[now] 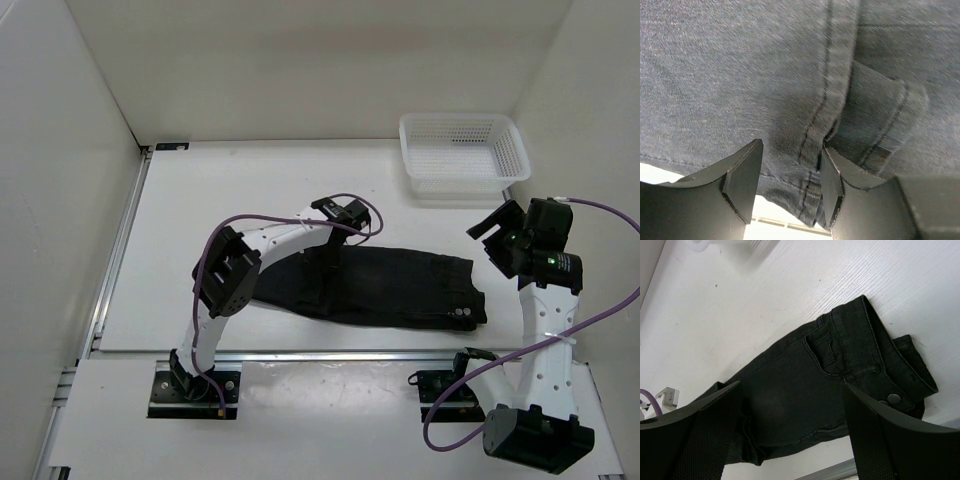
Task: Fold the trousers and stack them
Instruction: Fold the trousers
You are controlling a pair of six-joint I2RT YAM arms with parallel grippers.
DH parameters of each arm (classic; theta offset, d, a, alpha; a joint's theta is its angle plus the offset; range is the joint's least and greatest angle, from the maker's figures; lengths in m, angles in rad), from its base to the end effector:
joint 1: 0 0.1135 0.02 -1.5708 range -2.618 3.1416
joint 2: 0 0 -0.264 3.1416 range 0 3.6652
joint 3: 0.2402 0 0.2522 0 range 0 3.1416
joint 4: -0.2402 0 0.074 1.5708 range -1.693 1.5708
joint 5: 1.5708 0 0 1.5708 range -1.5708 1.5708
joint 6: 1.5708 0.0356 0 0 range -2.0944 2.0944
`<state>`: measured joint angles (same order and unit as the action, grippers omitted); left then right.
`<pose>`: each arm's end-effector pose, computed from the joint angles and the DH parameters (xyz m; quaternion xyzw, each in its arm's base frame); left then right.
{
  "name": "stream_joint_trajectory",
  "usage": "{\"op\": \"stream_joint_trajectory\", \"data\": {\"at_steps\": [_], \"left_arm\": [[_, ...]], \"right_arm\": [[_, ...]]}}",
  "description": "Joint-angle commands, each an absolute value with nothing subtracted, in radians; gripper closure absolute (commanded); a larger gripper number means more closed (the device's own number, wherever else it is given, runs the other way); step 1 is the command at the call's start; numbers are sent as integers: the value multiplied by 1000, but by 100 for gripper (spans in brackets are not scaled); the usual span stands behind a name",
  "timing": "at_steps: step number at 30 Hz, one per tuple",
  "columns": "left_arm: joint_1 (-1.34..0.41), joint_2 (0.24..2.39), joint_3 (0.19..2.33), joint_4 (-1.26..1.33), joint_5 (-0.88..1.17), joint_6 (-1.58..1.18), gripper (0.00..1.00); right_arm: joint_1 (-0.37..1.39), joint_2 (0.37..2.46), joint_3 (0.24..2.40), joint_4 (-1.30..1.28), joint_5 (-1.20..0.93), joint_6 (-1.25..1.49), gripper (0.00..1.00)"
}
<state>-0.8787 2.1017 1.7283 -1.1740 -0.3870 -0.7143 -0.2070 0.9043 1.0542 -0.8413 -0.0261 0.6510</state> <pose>0.2695 -0.3041 0.2007 0.0783 0.9781 0.1262 0.1455 0.1709 -0.0349 0.3470 0.3713 0.8251 0.1052 0.4126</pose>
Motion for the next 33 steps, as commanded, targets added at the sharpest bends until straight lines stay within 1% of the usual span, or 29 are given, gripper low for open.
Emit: {"op": "stream_joint_trajectory", "data": {"at_steps": [1,4,6,8,9,11,13,16,20,21,24,28,29,32,33], "left_arm": [[-850,2022,1692,-1109,-336,-726,41],[-850,2046,1692,-1109,-336,-726,42],[-850,2020,1701,-1109,-327,-716,42],[-859,1987,1712,-1097,-307,-706,37],[-859,1987,1712,-1097,-298,-692,28],[-859,1977,1723,-1097,-284,-670,21],[-859,2000,1747,-1097,-293,-661,18],[-859,2058,1756,-1124,-327,-661,18],[-870,2097,1756,-1140,-336,-661,25],[-870,2106,1747,-1140,-336,-661,30],[-870,2106,1738,-1140,-354,-672,39],[-870,2118,1738,-1152,-363,-661,39],[-870,2118,1738,-1152,-374,-661,45],[-870,2100,1766,-1186,-408,-661,70],[-870,2089,1779,-1202,-420,-661,87]], "right_arm": [[-201,899,1055,-828,-32,637,16],[-201,899,1055,-828,-32,637,16],[-201,899,1055,-828,-32,637,16],[-201,890,1055,-828,-32,637,16],[-201,890,1055,-828,-32,637,16],[-201,890,1046,-828,-32,637,16],[-201,890,1046,-828,-32,637,16],[-201,890,1046,-828,-32,637,16],[-201,890,1046,-828,-32,637,16],[-201,890,1046,-828,-32,637,16],[-201,890,1046,-828,-32,637,16],[-201,890,1046,-828,-32,637,16],[-201,890,1046,-828,-32,637,16],[-201,890,1046,-828,-32,637,16],[-201,890,1046,-828,-32,637,16]]}}
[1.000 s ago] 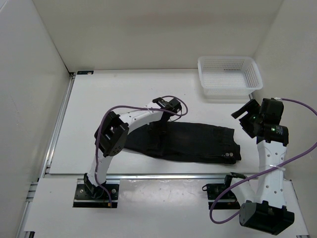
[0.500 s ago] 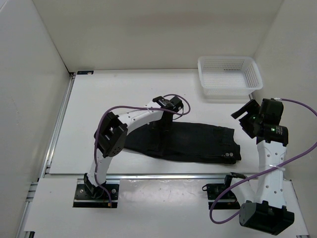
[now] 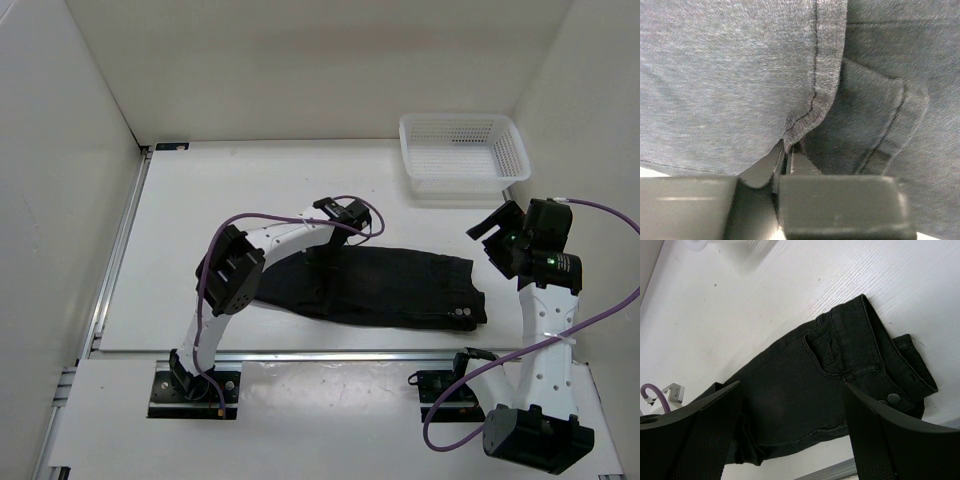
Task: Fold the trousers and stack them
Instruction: Fold the trousers
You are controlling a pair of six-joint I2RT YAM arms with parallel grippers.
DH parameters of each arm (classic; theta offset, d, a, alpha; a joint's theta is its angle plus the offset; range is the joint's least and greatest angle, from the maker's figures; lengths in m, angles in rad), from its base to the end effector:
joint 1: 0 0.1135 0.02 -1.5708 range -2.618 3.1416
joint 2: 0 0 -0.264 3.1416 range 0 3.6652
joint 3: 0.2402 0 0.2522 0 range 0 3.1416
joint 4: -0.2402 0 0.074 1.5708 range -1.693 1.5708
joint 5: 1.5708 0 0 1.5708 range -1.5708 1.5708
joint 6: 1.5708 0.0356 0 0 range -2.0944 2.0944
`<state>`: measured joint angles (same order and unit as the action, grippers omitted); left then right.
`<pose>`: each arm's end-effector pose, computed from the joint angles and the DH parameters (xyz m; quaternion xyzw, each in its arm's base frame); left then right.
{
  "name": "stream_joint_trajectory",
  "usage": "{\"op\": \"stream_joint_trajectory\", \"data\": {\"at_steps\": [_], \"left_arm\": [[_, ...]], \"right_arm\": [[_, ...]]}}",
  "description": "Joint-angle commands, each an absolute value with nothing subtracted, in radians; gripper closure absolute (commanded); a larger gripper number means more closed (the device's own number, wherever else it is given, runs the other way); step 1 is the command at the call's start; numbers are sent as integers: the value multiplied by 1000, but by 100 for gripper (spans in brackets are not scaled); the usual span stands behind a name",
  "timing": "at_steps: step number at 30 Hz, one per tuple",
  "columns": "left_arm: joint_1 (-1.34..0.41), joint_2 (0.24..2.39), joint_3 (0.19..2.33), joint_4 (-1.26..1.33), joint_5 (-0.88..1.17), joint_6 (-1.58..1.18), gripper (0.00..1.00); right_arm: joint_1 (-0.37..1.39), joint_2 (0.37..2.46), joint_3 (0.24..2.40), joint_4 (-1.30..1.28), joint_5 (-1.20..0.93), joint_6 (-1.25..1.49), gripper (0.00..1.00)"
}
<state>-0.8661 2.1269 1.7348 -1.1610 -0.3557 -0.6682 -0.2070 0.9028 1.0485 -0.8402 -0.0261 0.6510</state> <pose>0.2754 -0.3047 0.1922 0.0957 0.9795 0.1213 0.1291 0.1708 -0.0349 0.3455 0.3716 0.8257 0.1049 0.4112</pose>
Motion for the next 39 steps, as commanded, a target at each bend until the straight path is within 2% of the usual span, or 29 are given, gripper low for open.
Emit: {"op": "stream_joint_trajectory", "data": {"at_steps": [1,5,13,22,23,24,25,26,27,28,31,35,36,38,39], "left_arm": [[-870,2063,1796,-1224,-420,-661,90],[-850,1959,1815,-1242,-430,-640,90],[-876,1807,1726,-1221,-307,-554,90],[-937,1819,1545,-1023,-132,-511,90],[-963,1833,1545,-1023,-123,-482,87],[-972,1851,1545,-1023,-123,-482,65],[-973,1889,1558,-1023,-139,-482,49],[-983,1902,1572,-1046,-162,-482,39],[-983,1902,1600,-1046,-172,-498,35],[-983,1893,1611,-1046,-172,-499,25],[-983,1881,1663,-1055,-204,-520,24],[-983,1966,1756,-1126,-238,-529,24],[-983,1982,1770,-1135,-247,-540,19],[-983,2015,1784,-1144,-267,-549,0],[-983,2026,1784,-1144,-276,-549,0]], "right_arm": [[-201,890,1046,-828,-32,637,16],[-201,899,1046,-828,-32,637,16],[-201,908,1055,-828,-41,637,16],[-201,908,1055,-819,-41,637,16],[-201,908,1046,-819,-41,637,16],[-201,908,1046,-819,-41,637,16],[-201,908,1046,-819,-41,637,16],[-201,908,1046,-819,-41,637,16],[-201,908,1046,-819,-41,637,16],[-201,908,1046,-819,-41,637,16],[-201,908,1046,-819,-41,637,16],[-201,908,1046,-819,-41,637,16],[-201,908,1046,-819,-41,637,16],[-201,908,1046,-819,-41,637,16],[-201,908,1046,-819,-41,637,16]]}}
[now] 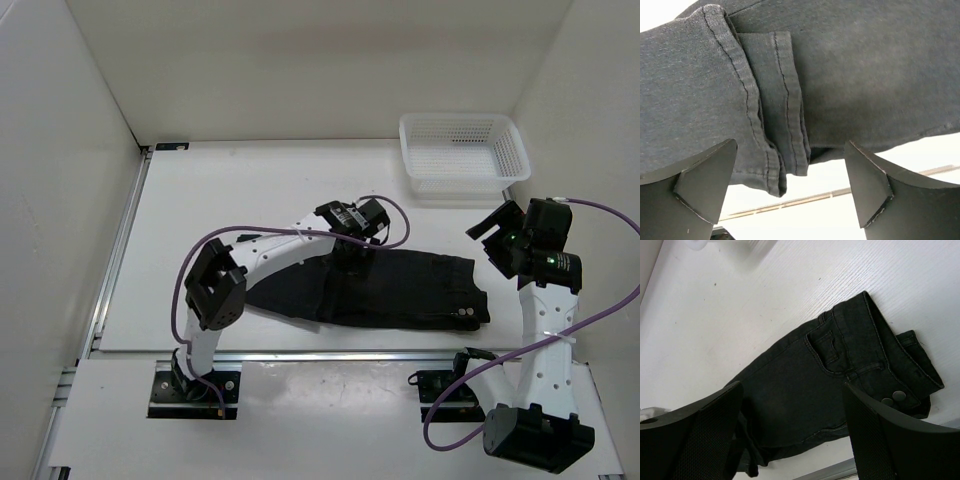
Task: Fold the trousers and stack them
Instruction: Fold the trousers
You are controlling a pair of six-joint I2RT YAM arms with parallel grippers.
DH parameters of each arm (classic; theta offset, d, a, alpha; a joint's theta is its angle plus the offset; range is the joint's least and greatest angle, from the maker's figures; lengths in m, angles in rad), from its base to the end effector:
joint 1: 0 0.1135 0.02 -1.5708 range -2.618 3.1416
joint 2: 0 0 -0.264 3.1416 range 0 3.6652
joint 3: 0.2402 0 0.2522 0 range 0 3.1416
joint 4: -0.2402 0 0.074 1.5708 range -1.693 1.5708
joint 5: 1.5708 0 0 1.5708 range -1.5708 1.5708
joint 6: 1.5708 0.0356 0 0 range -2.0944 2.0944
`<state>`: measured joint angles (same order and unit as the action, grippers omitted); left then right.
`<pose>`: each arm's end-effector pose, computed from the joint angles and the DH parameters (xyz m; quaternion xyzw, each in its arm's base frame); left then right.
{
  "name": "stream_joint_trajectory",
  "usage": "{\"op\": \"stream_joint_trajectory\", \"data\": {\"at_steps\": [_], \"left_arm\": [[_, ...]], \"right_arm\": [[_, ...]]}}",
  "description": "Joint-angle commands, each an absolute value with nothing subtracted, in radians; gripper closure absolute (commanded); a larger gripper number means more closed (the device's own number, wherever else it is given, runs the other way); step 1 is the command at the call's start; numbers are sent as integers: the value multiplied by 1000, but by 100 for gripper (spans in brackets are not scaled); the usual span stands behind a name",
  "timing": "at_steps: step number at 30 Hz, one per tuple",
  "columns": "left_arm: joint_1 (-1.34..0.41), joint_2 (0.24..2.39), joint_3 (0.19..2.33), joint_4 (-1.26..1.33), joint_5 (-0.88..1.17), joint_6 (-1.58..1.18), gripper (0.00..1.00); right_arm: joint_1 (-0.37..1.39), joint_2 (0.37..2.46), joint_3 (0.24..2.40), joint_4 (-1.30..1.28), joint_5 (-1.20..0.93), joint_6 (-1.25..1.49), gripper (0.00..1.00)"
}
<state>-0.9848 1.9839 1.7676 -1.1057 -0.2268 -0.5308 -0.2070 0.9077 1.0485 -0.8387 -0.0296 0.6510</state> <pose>0.2306 -0.3329 0.2560 0.2082 0.9638 -0.0032 0.1667 0.1720 -0.0351 0.3449 0.3712 0.8266 0.1061 0.4094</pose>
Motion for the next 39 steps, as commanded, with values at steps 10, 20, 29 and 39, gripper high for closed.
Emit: {"op": "stream_joint_trajectory", "data": {"at_steps": [10,20,29,39], "left_arm": [[-983,2135,1763,-1193,-380,-678,17],[-873,1971,1720,-1235,-471,-742,90],[-736,1766,1753,-1216,-425,-709,90],[-813,1948,1718,-1094,-170,-686,36]], "right_arm": [[-201,899,1046,-819,-41,637,16],[-201,899,1046,-819,-41,637,16],[-201,899,1046,-828,-41,637,16],[-201,899,1046,-828,-41,637,16]]}}
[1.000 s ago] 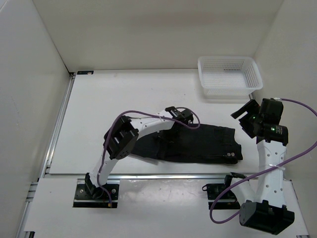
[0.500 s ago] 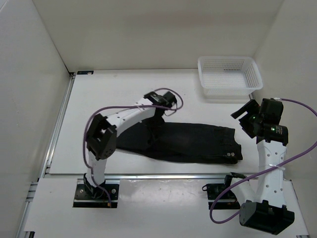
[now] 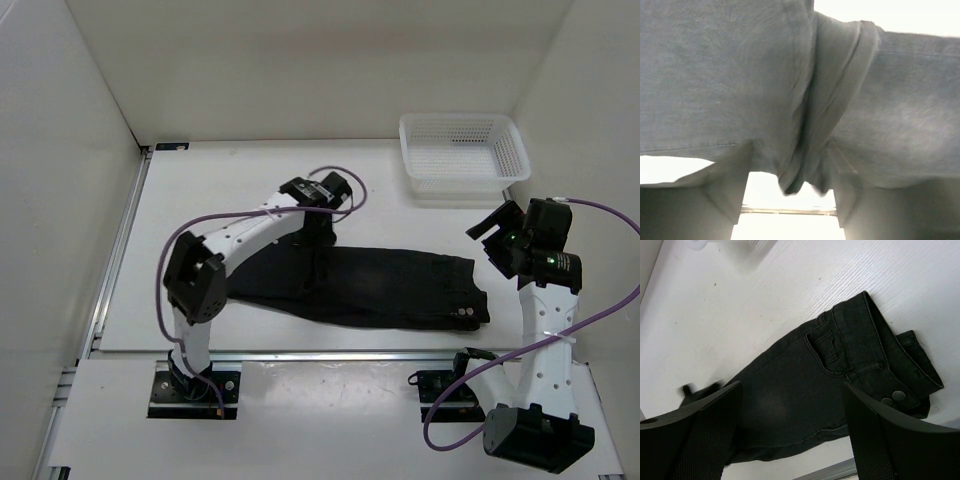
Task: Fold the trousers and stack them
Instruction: Fold the trousers
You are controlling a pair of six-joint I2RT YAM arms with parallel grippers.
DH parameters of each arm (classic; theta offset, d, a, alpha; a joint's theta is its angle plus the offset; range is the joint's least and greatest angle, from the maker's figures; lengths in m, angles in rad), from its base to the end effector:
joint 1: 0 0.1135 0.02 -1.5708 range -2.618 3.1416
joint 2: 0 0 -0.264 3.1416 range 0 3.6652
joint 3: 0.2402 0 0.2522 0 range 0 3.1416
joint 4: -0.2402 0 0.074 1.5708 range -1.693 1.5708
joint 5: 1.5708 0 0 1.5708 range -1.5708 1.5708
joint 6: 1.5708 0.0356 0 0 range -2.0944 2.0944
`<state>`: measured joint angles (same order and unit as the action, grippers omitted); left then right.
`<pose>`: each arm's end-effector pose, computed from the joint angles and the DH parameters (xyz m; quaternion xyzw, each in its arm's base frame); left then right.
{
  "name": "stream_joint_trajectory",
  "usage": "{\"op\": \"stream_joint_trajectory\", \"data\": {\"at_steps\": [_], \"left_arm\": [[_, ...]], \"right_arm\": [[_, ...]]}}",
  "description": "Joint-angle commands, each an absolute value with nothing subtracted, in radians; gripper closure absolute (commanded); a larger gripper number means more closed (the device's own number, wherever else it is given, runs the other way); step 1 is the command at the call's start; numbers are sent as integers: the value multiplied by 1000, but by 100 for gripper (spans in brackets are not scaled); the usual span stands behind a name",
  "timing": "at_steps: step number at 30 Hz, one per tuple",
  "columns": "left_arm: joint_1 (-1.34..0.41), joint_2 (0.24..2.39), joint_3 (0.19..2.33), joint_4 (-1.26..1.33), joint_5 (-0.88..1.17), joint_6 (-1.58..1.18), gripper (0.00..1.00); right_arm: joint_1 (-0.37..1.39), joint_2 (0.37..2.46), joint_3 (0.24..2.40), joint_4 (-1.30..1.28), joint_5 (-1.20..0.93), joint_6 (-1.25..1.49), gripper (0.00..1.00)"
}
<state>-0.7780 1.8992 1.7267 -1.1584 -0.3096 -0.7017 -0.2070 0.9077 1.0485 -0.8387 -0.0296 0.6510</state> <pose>0.2800 -0.2607 0.2756 0.0190 0.9809 0.0333 0.1905 0.1720 -0.0351 0.3449 0.3712 0.8266 0.1061 0.4094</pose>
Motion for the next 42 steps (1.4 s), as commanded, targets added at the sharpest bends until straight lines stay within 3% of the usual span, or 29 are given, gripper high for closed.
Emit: {"op": "stream_joint_trajectory", "data": {"at_steps": [1,2,7,10,11,13,14,18,30,33,34,36,37,42], "left_arm": [[-834,1957,1741,-1094,-170,-675,23],[-834,1957,1753,-1113,-170,-666,12],[-834,1881,1787,-1167,-225,-631,11],[-810,1845,1787,-1167,-236,-604,41],[-798,1845,1773,-1167,-245,-595,43],[-798,1885,1773,-1157,-229,-595,15],[-810,1903,1773,-1157,-215,-595,11],[-838,1995,1782,-1131,-218,-660,24],[-838,2095,1686,-1109,-258,-719,24],[-838,2115,1686,-1118,-278,-710,51],[-838,2105,1686,-1118,-293,-710,69],[-838,2071,1686,-1141,-319,-710,84],[-838,2062,1686,-1156,-333,-719,90],[-799,1922,1733,-1245,-396,-706,90]], "right_arm": [[-201,899,1046,-828,-41,637,16],[-201,899,1046,-828,-41,637,16],[-201,899,1046,-828,-41,637,16],[-201,899,1046,-828,-41,637,16],[-201,899,1046,-819,-41,637,16],[-192,899,1046,-819,-51,637,16],[-192,899,1046,-819,-51,637,16],[-192,899,1046,-819,-51,637,16],[-192,908,1055,-819,-51,627,16],[-192,908,1055,-819,-51,627,16],[-192,908,1055,-819,-51,627,16],[-192,908,1046,-819,-51,627,16],[-192,908,1046,-819,-51,627,16],[-192,908,1046,-819,-51,627,16]]}}
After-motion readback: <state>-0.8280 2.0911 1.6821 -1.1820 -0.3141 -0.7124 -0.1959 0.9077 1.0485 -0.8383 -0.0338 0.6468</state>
